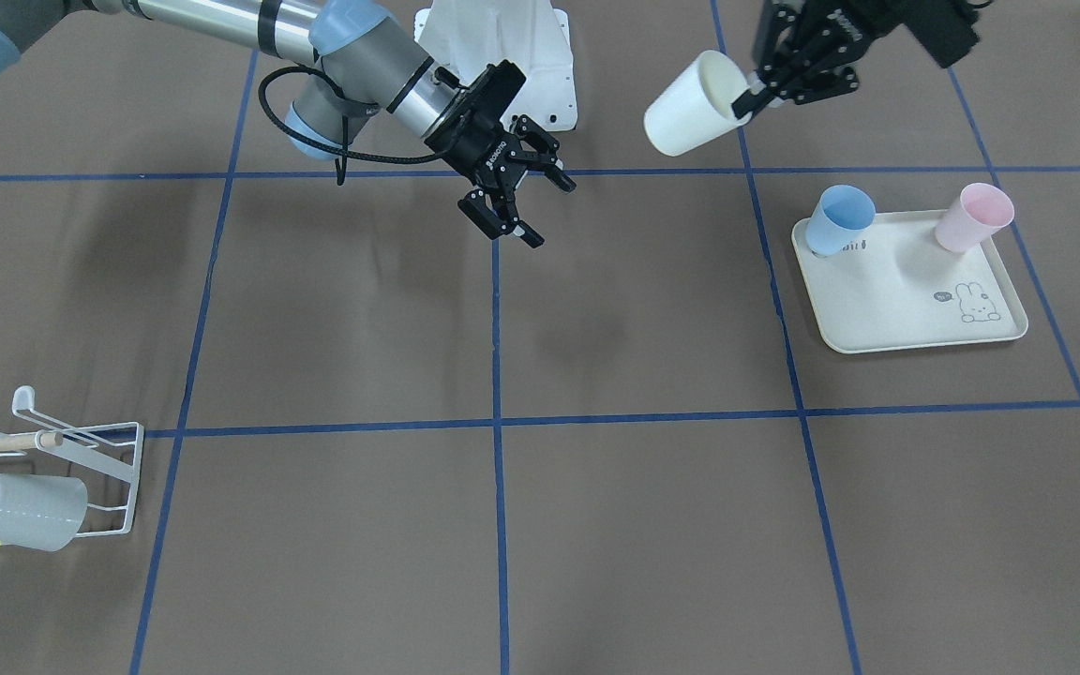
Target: Transfer IKEA cup to right arm and place on rack
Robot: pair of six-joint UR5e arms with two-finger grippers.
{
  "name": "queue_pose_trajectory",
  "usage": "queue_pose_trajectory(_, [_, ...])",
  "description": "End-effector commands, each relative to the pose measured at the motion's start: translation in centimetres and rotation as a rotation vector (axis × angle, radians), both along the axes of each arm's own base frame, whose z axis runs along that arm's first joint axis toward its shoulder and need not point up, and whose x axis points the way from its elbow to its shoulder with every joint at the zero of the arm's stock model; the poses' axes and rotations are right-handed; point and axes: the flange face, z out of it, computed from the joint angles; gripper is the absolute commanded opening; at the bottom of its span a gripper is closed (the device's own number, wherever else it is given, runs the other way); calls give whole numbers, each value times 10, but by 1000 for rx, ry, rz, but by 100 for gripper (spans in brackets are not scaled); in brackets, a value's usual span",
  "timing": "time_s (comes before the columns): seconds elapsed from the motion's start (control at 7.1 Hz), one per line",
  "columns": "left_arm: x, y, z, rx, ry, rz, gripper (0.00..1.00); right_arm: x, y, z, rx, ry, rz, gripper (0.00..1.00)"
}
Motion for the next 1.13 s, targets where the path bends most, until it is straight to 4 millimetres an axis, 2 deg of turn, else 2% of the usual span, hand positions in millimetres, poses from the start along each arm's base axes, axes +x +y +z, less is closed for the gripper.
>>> queue_pose_trajectory(0.0, [69,4,-17,-59,28,-24,0,6,3,4,68,-85,8,97])
queue_pose_trajectory(0.14, [81,3,-8,-69,10,-19,0,11,4,0,107,-111,17,97])
queue_pose_trajectory(0.42, [91,3,-6,-72,2,-19,0,17,6,-2,122,-157,20,97])
queue_pose_trajectory(0.99, [97,6,-4,-73,-2,-8,0,19,3,-3,123,-158,26,98])
